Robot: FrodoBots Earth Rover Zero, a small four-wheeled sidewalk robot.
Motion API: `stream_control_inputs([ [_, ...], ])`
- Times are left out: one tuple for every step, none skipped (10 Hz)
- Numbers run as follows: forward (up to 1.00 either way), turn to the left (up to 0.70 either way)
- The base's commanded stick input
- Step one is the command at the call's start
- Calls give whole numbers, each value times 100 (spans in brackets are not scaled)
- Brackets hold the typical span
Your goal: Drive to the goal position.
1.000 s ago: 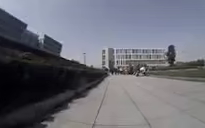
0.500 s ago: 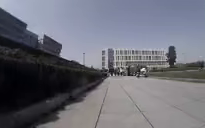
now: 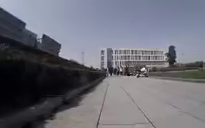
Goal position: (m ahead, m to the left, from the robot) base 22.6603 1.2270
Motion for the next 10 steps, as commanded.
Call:
stream_control_inputs([
  [70, -2],
  [70, -2],
  [70, -2],
  [70, -2],
  [70, -7],
  [70, -16],
  [70, -31],
  [70, -12],
  [70, -2],
  [70, -2],
])
